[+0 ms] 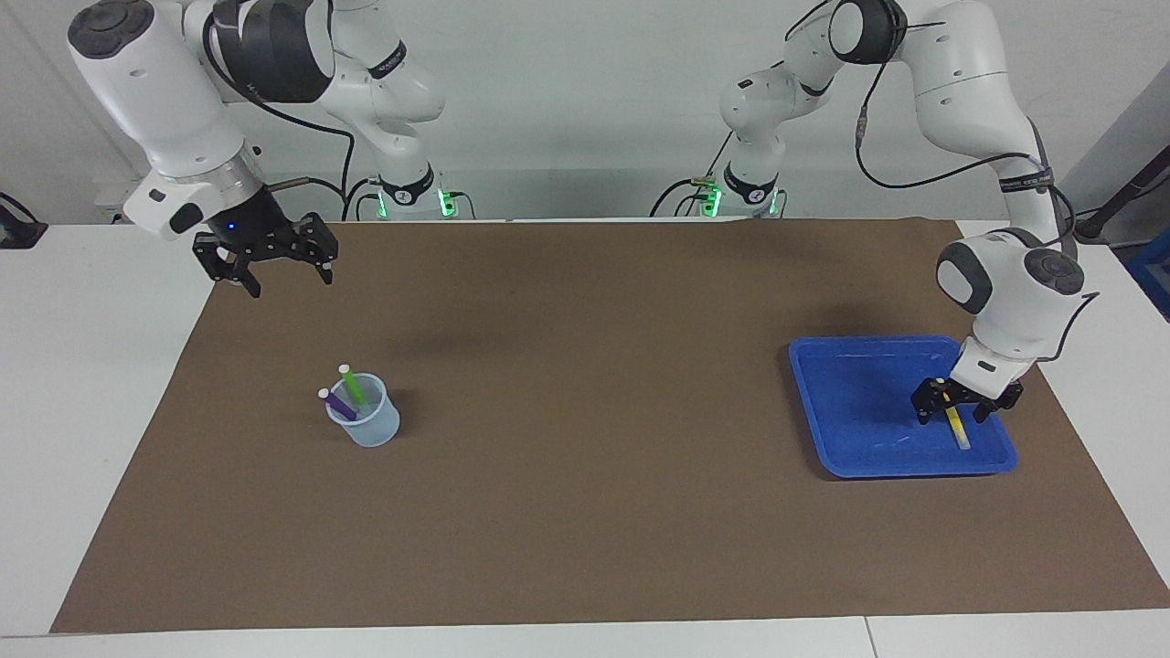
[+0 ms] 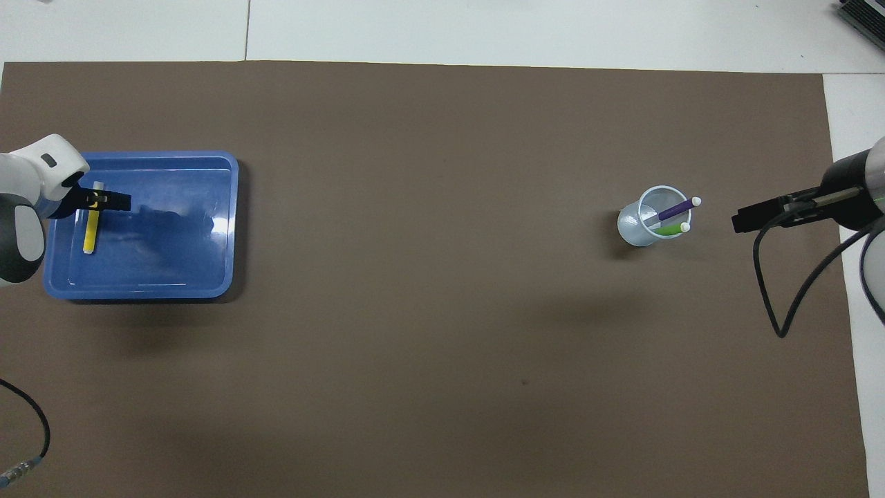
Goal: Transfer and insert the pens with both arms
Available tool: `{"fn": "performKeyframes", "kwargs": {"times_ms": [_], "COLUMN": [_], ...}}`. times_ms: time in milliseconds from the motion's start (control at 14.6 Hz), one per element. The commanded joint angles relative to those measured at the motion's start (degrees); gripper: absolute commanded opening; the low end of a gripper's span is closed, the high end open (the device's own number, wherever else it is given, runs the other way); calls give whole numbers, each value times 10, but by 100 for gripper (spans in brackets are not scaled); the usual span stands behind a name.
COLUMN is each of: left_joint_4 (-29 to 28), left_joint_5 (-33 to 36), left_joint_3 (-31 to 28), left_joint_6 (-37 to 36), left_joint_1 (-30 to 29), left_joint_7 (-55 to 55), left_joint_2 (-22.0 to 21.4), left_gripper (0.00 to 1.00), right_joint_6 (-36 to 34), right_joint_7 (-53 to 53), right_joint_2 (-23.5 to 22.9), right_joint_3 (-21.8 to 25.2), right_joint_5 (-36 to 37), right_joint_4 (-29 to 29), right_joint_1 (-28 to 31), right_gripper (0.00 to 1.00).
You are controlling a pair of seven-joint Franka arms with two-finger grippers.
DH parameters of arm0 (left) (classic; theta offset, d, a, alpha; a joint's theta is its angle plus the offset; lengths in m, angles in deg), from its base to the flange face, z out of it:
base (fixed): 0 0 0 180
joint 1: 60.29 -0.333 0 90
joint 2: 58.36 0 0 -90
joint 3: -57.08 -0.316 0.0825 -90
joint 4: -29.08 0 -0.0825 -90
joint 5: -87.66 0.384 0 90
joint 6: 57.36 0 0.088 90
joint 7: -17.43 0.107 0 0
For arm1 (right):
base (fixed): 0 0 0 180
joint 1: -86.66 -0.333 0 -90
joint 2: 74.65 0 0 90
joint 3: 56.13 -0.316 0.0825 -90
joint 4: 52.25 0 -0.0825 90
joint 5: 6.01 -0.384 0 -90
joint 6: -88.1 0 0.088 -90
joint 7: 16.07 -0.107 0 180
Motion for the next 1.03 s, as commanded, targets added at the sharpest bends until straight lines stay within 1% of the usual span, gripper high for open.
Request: {"fn": "performKeyframes", "kwargs": {"times_ms": [0, 343, 618, 687, 961], "left_joint_4": [3, -3, -10, -13, -19], "left_joint_5": [10, 9, 8, 8, 8], "left_joint_3": [4, 4, 4, 4, 4], "left_joint_6": [14, 19, 20, 21, 24], "left_joint_1": [-9, -7, -8, -8, -9], "left_joint_7": [7, 5, 5, 5, 5], "left_joint_2": [8, 8, 7, 7, 6], "left_gripper": [100, 100, 89, 88, 88], "right_joint_6": [1, -2, -3, -4, -4], "right_joint_7": [-10, -10, -10, -9, -10], "right_joint_2": [11, 12, 12, 12, 12], "right_joint_3": [-4, -4, -4, -4, -4], "right_joint_5": [7, 7, 7, 7, 7], "right_joint_4": [-13, -12, -12, -12, -12], "right_joint_1": [2, 2, 2, 2, 2], "right_gripper": [100, 100, 100, 100, 100]}}
